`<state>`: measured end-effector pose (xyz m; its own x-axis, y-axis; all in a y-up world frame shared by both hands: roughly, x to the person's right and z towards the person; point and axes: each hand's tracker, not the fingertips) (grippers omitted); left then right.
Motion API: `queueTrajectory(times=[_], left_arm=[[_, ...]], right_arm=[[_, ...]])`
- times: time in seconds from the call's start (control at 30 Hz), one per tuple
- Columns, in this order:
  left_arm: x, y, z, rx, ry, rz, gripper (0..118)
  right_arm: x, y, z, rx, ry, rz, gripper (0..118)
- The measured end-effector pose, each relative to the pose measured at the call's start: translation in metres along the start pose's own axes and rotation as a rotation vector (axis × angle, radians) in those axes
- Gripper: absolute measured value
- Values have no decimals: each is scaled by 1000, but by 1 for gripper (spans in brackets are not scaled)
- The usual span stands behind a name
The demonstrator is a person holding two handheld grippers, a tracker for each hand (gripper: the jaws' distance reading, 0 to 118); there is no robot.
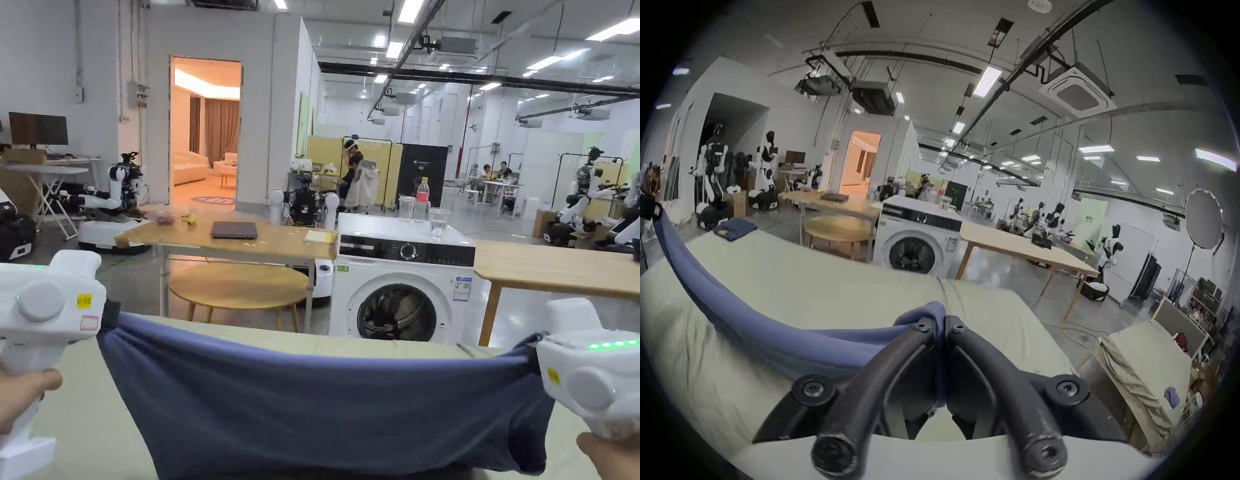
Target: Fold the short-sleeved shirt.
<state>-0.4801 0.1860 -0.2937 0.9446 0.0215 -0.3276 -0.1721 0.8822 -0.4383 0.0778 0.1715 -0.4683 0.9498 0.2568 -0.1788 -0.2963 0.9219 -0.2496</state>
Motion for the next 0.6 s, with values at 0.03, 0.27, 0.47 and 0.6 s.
queueTrajectory(times=[0.03,0.27,0.47,0.6], left_arm=[[0,-15,5,-2,-2,3,0],[-2,-113,44,-78,-62,14,0],[-3,-194,71,-154,-63,80,0],[-3,-239,77,-215,-51,94,0]], right_arm=[[0,-13,7,-13,4,6,3],[5,-92,58,-142,23,-55,3],[0,-156,93,-269,50,-97,3],[-8,-194,104,-333,50,-73,3]])
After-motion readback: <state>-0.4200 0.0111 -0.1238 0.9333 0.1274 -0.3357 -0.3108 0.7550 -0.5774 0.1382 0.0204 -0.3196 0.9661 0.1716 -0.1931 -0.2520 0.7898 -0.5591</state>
